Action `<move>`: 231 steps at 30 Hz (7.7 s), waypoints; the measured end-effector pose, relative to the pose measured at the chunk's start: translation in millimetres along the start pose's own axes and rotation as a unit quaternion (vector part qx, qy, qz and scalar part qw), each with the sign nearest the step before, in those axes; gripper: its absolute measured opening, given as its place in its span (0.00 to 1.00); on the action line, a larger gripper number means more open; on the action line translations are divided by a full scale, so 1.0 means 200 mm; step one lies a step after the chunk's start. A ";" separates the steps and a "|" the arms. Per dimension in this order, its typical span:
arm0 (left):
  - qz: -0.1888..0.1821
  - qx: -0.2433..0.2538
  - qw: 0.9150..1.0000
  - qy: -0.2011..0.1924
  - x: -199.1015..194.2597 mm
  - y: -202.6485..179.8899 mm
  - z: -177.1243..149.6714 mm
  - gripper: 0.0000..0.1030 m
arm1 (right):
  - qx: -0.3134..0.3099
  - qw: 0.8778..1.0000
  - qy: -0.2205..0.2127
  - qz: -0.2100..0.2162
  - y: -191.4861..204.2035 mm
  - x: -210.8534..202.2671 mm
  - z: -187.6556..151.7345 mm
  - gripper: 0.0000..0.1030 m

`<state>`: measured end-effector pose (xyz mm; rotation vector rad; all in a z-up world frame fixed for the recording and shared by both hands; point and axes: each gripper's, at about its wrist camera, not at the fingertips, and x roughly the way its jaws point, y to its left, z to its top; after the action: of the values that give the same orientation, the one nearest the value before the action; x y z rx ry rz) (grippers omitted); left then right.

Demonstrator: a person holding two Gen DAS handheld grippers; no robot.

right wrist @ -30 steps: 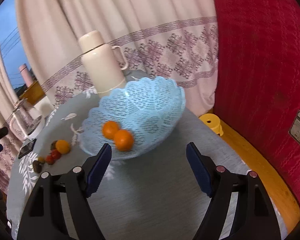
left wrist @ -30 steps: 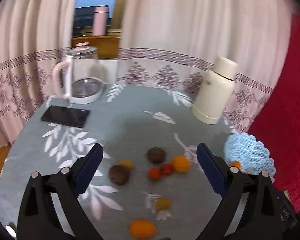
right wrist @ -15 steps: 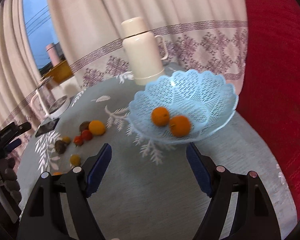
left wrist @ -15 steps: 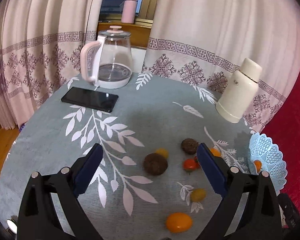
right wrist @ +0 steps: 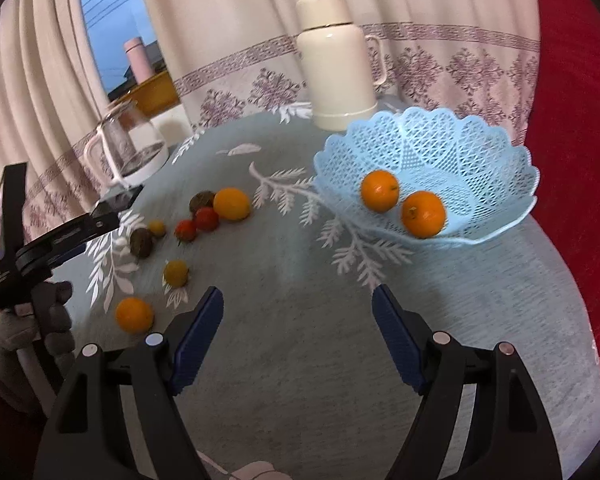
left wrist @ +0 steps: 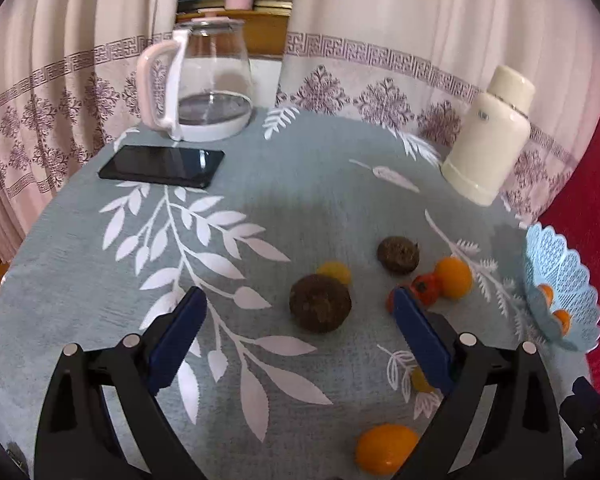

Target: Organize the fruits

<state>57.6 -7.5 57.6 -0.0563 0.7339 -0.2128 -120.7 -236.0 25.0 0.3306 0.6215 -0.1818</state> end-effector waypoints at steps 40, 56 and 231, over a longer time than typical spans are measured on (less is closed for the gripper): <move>-0.029 -0.015 0.999 0.020 0.20 0.03 -0.03 0.44 | -0.059 0.996 0.067 0.028 0.20 0.18 -0.02 0.74; -0.010 -0.044 0.999 -0.002 0.18 0.09 -0.03 0.44 | -0.103 0.989 0.088 0.052 0.44 0.37 0.06 0.66; -0.144 0.169 0.971 0.088 0.28 -1.05 -0.19 0.43 | 0.126 0.990 -0.019 -0.065 -0.66 -0.03 0.01 0.63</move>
<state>35.7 -224.0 18.8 0.1837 0.8561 -0.6239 -158.3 -358.6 -2.8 0.5296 0.5827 -0.3919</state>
